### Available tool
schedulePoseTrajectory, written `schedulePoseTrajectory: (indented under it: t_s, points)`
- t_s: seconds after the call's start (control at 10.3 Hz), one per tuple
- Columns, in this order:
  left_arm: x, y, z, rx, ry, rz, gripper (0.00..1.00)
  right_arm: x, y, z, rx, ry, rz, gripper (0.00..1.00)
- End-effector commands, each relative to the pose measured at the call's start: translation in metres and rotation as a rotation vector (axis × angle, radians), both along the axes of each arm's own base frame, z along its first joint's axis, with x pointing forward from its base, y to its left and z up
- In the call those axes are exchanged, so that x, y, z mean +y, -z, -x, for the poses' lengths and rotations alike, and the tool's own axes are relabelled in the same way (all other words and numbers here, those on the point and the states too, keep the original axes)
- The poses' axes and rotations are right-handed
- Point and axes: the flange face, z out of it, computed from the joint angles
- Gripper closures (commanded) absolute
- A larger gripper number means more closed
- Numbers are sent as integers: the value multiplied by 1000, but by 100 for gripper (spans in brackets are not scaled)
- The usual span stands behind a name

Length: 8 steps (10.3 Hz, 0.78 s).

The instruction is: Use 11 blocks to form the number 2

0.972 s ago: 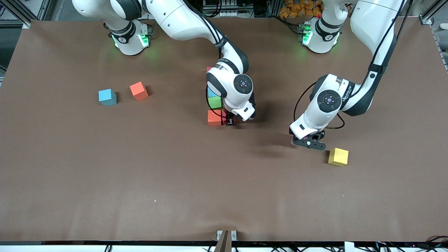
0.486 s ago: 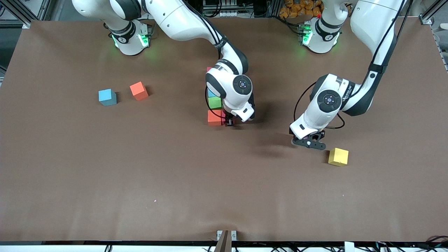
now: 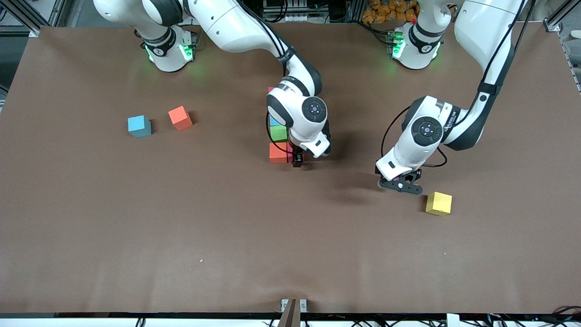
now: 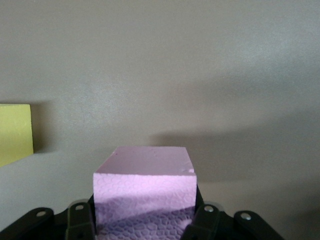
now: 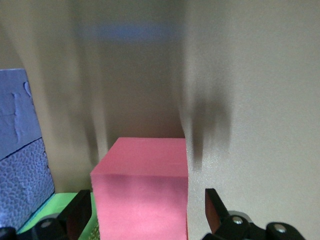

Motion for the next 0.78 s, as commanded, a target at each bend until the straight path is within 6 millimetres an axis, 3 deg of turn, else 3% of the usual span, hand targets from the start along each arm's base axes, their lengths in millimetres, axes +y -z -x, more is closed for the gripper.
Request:
schedulePoseTrajectory:
  t_s: [0.0,0.39,0.49,0.68]
  points:
    - [-1,-10,4,-7,-3,-17,35,-4,-25,3,17,21,-10,0]
    - [-14,-20,9,6,30,-23,36,-5,-56,2,39,49,-46,0]
    - [-25,-24,10,2,58,-14,36,-17,-70,-14,29,75,-62,0]
    - [-28,-25,10,3,131,-13,36,-62,-97,-64,-1,159,-96,0]
